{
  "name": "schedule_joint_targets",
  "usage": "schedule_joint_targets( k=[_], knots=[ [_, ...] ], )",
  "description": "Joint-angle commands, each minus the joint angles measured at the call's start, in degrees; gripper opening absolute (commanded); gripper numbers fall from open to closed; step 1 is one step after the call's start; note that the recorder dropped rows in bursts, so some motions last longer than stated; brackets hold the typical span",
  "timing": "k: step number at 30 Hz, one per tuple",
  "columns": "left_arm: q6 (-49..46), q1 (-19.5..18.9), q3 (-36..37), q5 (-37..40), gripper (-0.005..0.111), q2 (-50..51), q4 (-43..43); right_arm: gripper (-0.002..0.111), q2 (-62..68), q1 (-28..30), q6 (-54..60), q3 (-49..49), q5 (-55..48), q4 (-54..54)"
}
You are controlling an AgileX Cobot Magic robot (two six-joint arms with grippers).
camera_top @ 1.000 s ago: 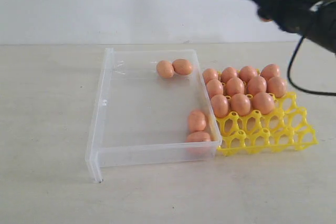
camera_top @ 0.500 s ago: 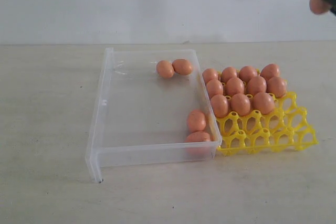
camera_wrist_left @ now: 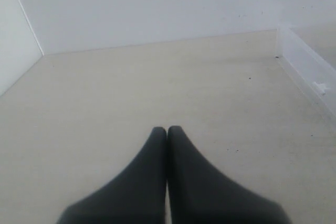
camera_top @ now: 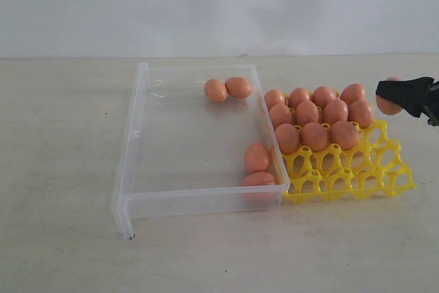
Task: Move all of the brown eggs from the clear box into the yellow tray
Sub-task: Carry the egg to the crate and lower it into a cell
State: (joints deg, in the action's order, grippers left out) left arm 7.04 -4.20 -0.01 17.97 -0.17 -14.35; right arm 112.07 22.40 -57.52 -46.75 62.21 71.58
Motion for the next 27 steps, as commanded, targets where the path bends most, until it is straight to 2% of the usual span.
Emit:
schedule_joint_targets(
  k=[1,9,18,27],
  knots=[
    [0.21,0.22,0.01,-0.17,-0.004,0.17,-0.1,0.0,1.0,-2.33,3.12,0.29,-3.36,0.52],
    [0.21,0.22,0.01,-0.17,-0.004,0.17,-0.1,0.0,1.14,-7.04,5.59,0.29,-10.97,0.87],
    [0.21,0.22,0.01,-0.17,-0.004,0.17,-0.1,0.0,1.14,-7.04,4.8,0.29,-11.84,2.02],
    [0.21,0.22,0.01,-0.17,-0.004,0.17,-0.1,0.0,1.14,-7.04,7.38,0.29,-17.28,2.16]
  ],
)
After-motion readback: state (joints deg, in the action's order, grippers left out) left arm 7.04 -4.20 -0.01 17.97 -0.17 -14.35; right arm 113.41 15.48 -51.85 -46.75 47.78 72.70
